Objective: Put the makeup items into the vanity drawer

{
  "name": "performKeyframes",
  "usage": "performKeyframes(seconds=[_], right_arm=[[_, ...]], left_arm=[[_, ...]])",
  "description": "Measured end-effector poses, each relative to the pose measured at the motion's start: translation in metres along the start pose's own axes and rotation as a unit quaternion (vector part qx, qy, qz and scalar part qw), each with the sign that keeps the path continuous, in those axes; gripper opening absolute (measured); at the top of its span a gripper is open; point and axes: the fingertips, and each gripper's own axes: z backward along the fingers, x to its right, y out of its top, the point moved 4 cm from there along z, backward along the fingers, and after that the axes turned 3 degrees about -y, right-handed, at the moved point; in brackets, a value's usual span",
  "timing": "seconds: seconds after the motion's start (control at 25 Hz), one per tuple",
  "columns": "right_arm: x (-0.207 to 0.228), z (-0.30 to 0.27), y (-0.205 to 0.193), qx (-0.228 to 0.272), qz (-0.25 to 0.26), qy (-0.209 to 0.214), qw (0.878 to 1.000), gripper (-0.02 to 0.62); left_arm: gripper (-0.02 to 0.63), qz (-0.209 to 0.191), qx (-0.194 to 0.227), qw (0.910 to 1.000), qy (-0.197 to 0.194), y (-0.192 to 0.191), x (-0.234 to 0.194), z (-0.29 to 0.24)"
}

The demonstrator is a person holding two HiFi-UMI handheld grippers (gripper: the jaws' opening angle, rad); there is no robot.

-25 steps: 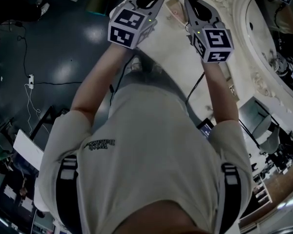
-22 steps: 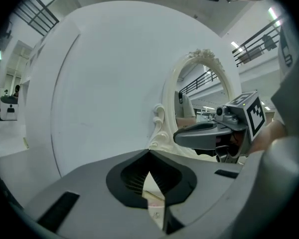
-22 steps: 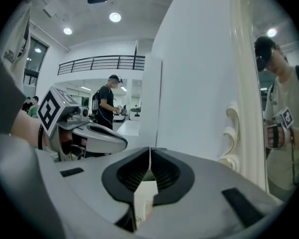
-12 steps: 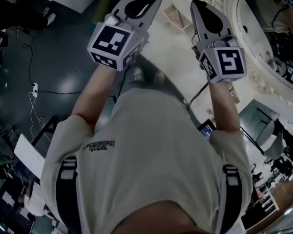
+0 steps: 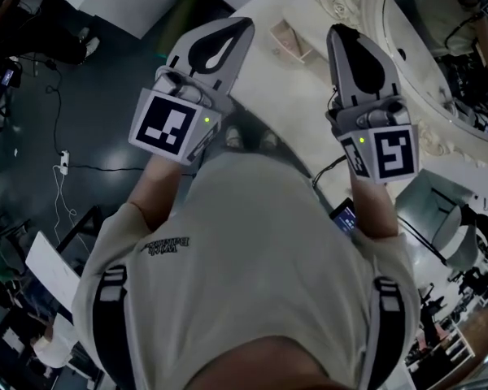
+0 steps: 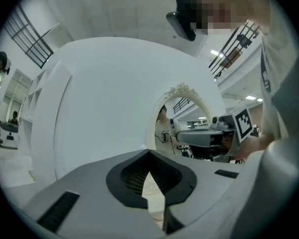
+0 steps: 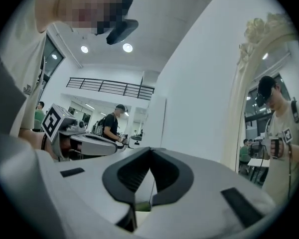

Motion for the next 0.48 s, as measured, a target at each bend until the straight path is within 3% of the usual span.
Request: performKeyframes(seconds=[0.16,0.48], right_arm=[[-0.008,0.015,0.012,0.021,0.000,0.001,1.000,0.002],[-0.018,0.038,0.016,0.034,-0.009,-0.005,0.999,0.002]], left_arm=[[0.014,-0.006,0.022,0.9997,-0.008,0.013,0.016,0.018],[0.014,-0.020,0.007,0.9994,-0.026,0.006,0.037,0.025]])
